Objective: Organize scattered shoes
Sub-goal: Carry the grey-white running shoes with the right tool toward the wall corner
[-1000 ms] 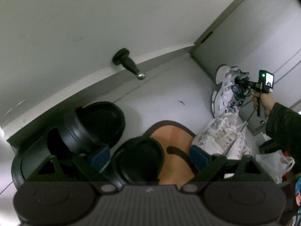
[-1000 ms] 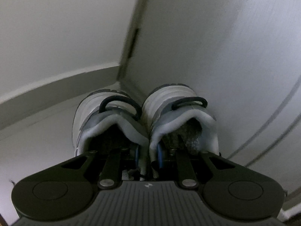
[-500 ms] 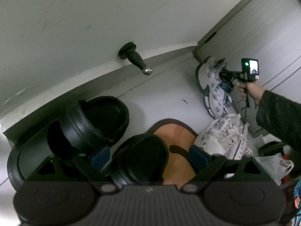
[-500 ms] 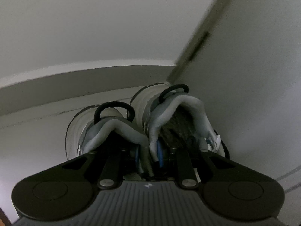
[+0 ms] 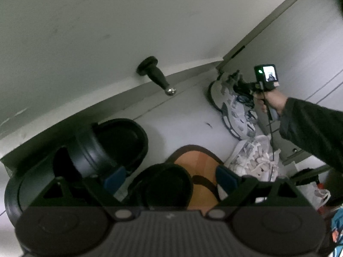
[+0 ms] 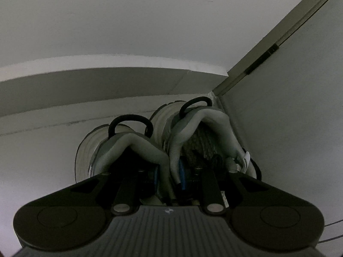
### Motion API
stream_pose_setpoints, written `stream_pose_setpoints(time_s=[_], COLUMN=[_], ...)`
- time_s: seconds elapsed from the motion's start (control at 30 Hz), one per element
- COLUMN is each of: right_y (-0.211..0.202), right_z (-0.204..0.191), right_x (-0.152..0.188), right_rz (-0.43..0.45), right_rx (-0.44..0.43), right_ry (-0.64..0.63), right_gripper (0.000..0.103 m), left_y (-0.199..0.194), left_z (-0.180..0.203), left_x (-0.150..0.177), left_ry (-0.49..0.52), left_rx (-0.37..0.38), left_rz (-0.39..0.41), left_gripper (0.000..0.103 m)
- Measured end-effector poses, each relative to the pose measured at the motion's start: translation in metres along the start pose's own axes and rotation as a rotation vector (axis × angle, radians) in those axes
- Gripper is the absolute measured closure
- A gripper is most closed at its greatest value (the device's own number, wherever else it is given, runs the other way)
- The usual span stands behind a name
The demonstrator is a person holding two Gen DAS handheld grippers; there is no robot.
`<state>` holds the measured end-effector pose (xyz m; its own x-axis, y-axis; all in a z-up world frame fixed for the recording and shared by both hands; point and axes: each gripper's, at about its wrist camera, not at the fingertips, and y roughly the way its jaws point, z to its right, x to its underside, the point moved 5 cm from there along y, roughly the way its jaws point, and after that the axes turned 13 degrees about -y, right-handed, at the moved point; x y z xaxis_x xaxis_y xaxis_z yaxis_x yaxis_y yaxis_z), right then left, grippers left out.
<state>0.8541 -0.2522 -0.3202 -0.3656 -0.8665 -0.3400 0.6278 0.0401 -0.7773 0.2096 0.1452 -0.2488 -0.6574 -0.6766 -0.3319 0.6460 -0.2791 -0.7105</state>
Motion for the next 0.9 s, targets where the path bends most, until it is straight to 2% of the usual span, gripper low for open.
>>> stream_pose_setpoints(time_s=[0.2,0.37,0.43,0.6,0.67,0.8,0.83,0.87,0.9], right_y=[0.010,0.014,0.012,0.019,0.012,-0.005,-0.015,-0.025,-0.026], right_z=[-0.011,-0.011,-0.011,-0.011,-0.012,-0.008,-0.008,-0.008,-0.006], right_x=[-0.027,-0.038,-0.038,-0.045,-0.047,-0.048,-0.047,-0.046,-0.047], right_rz=[-0.019,-0.020,-0.019,-0.017,-0.022,-0.038,-0.030,-0.022,-0.014], right_rx=[0.042,0.058,0.059,0.075,0.107,0.154,0.175,0.197,0.217], right_ry=[-0.019,0.002,0.024,0.045,0.037,0.011,0.001,-0.009,-0.015], right_gripper=[0.080,0.077,0.077,0.069,0.052,0.039,0.030,0.017,0.011], left_y=[-0.003,-0.011,-0.013,-0.011,-0.006,-0.003,-0.004,-0.005,-0.006], left_z=[0.001,0.009,0.011,0.016,0.017,0.022,0.024,0.025,0.026], left_x=[-0.002,-0.005,-0.007,0.000,0.001,0.005,0.006,0.006,0.006], left_ry=[0.007,0.061,0.054,0.071,0.081,0.129,0.141,0.146,0.148], left_rx=[0.053,0.094,0.123,0.132,0.128,0.122,0.124,0.127,0.132], left_rz=[0.016,0.096,0.110,0.082,0.070,0.066,0.071,0.074,0.076], left_gripper=[0.010,0.010,0.010,0.010,0.010,0.010,0.010,0.010,0.010])
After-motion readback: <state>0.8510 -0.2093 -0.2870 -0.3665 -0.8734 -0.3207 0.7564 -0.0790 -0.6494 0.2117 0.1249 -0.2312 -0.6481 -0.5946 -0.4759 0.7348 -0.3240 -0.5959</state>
